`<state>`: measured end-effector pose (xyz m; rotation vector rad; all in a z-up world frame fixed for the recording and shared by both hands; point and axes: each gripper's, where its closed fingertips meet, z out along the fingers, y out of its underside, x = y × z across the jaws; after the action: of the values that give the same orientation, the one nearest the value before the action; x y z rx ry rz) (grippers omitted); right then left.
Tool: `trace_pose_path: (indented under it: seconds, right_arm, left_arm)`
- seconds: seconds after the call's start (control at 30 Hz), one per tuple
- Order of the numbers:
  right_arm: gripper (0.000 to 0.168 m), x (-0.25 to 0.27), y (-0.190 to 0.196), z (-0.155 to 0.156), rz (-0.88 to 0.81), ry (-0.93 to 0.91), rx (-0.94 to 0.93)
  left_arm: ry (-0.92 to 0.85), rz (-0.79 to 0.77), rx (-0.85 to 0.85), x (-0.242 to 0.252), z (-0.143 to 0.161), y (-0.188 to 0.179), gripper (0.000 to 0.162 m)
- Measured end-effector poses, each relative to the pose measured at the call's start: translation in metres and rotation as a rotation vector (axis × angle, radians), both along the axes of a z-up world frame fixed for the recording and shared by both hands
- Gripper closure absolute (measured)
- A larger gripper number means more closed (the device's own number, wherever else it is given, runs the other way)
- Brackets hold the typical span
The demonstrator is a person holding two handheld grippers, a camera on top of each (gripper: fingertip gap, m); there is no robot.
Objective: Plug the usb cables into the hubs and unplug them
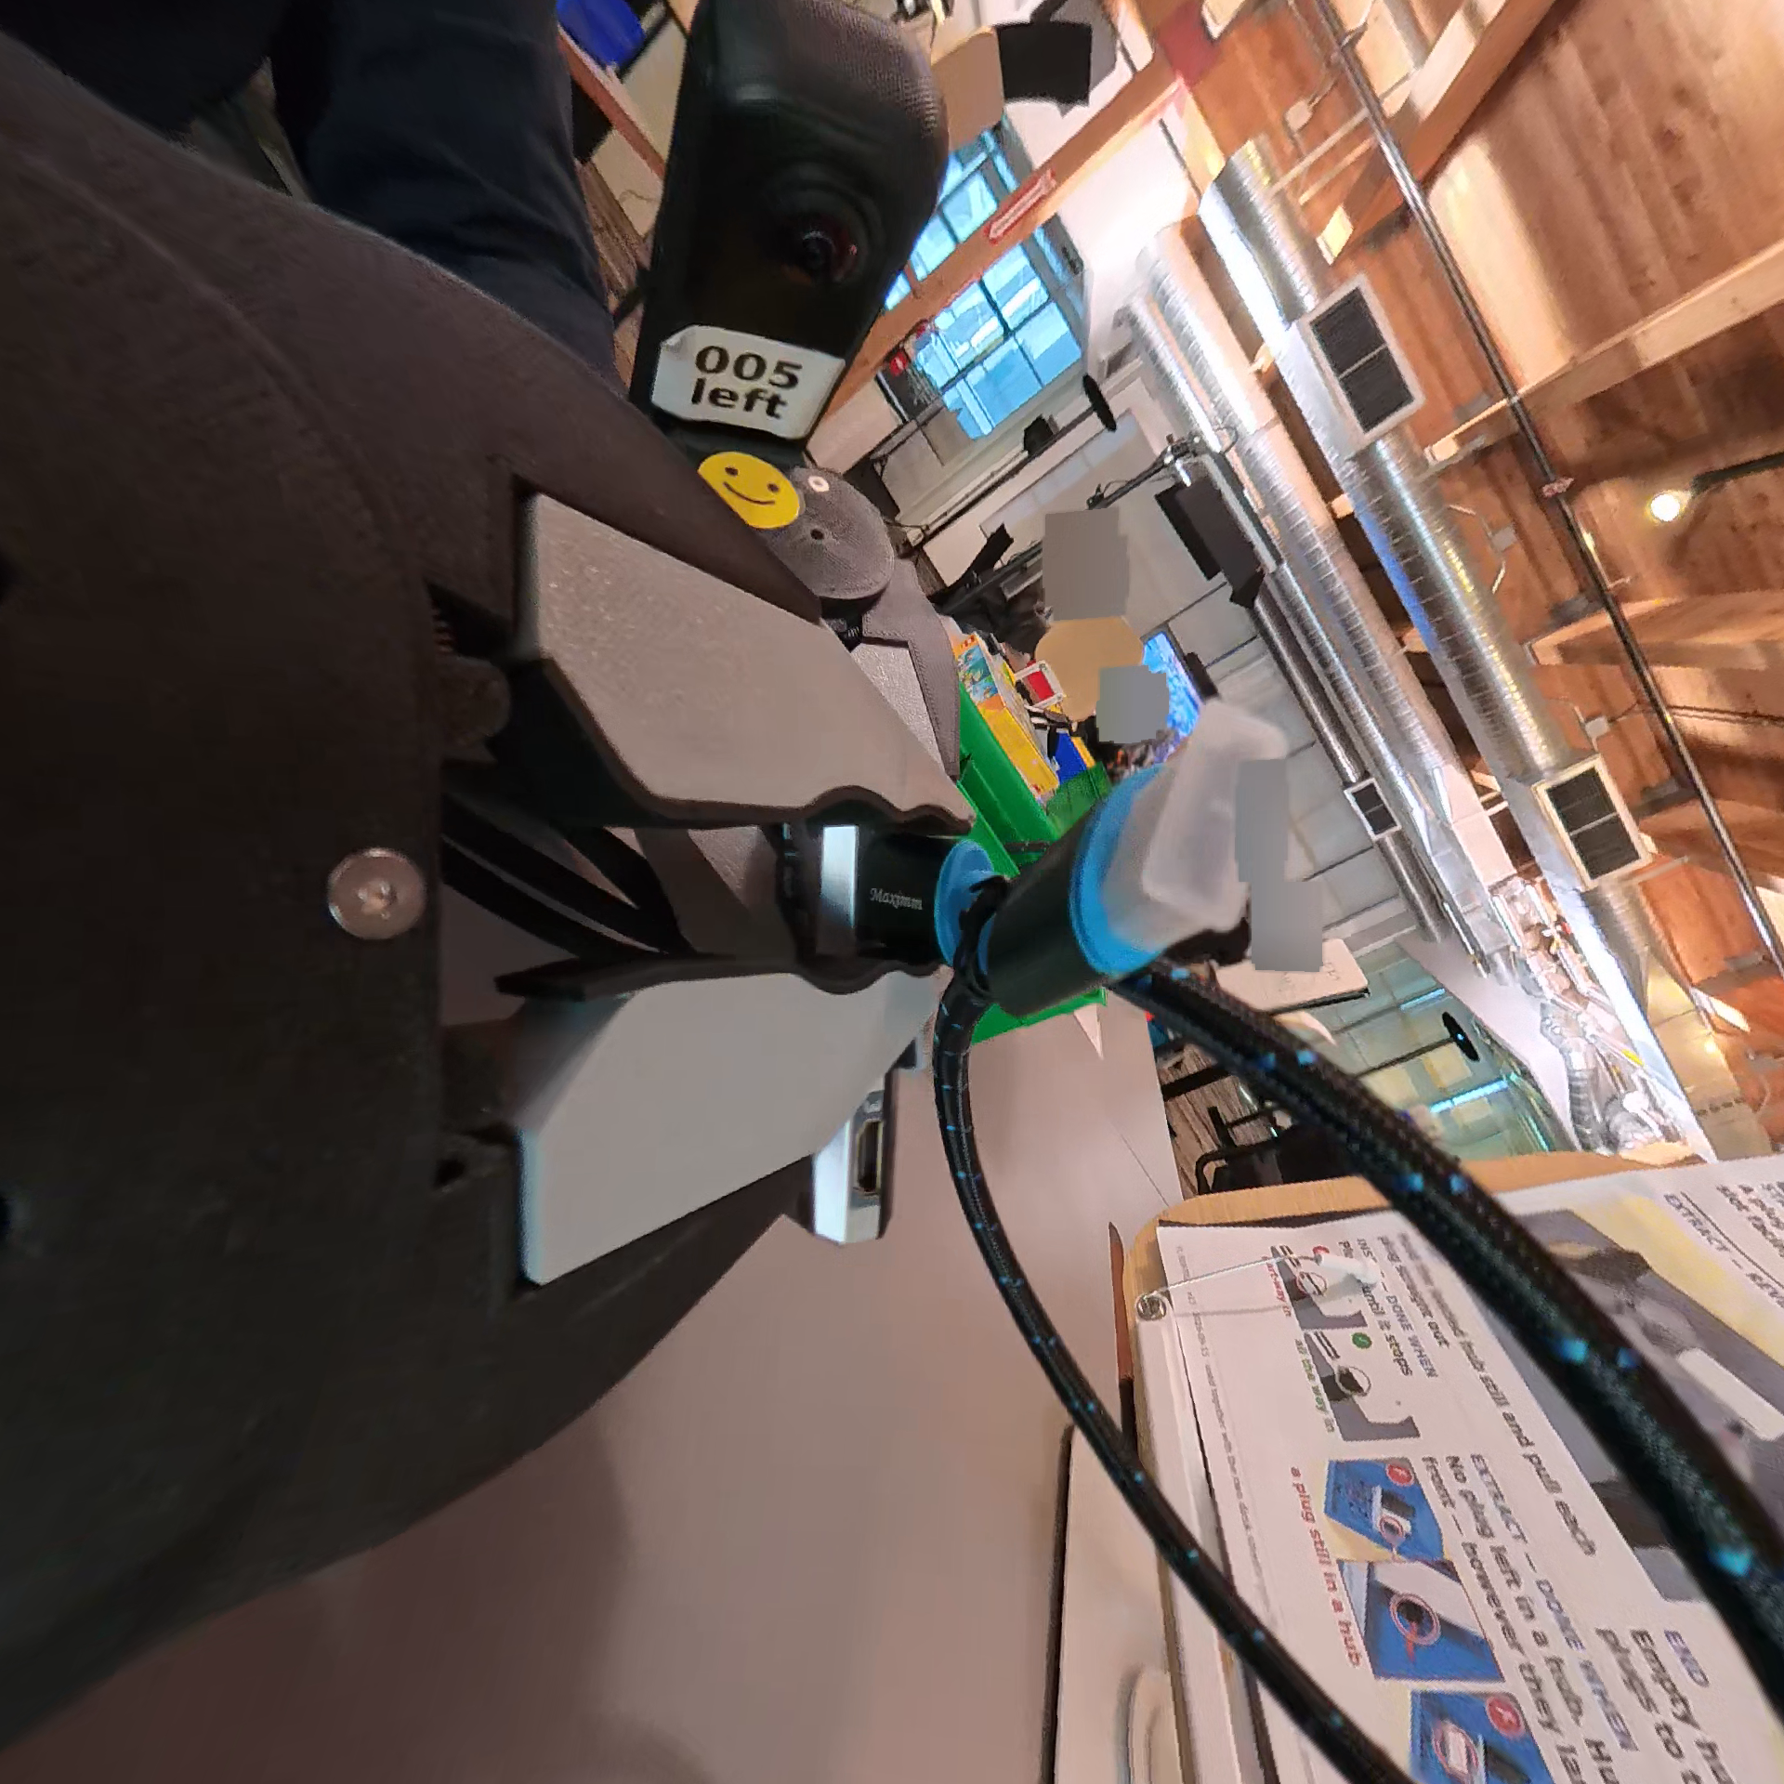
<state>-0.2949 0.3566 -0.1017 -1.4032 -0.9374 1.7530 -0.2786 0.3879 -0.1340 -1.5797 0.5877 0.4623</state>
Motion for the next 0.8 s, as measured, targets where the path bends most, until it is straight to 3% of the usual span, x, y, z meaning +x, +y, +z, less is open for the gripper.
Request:
trace_pose_path:
  seconds: [0.33,0.53,0.7,0.8]
  right_arm:
    - [0.152,0.000,0.005,0.000,-0.029,0.006,-0.050]
    - [0.152,0.006,0.017,-0.002,0.010,0.044,-0.253]
    - [0.153,0.008,0.019,0.000,-0.050,0.012,-0.173]
    - [0.151,0.007,0.018,0.003,-0.132,-0.053,0.008]
  left_arm:
    - [-0.127,-0.062,-0.081,0.009,-0.004,0.001,0.144]
    - [-0.151,-0.103,-0.123,0.016,-0.010,0.006,0.143]
    - [-0.159,-0.139,-0.127,0.021,-0.009,0.007,0.143]
    - [-0.226,-0.183,-0.121,0.024,-0.004,0.004,0.142]
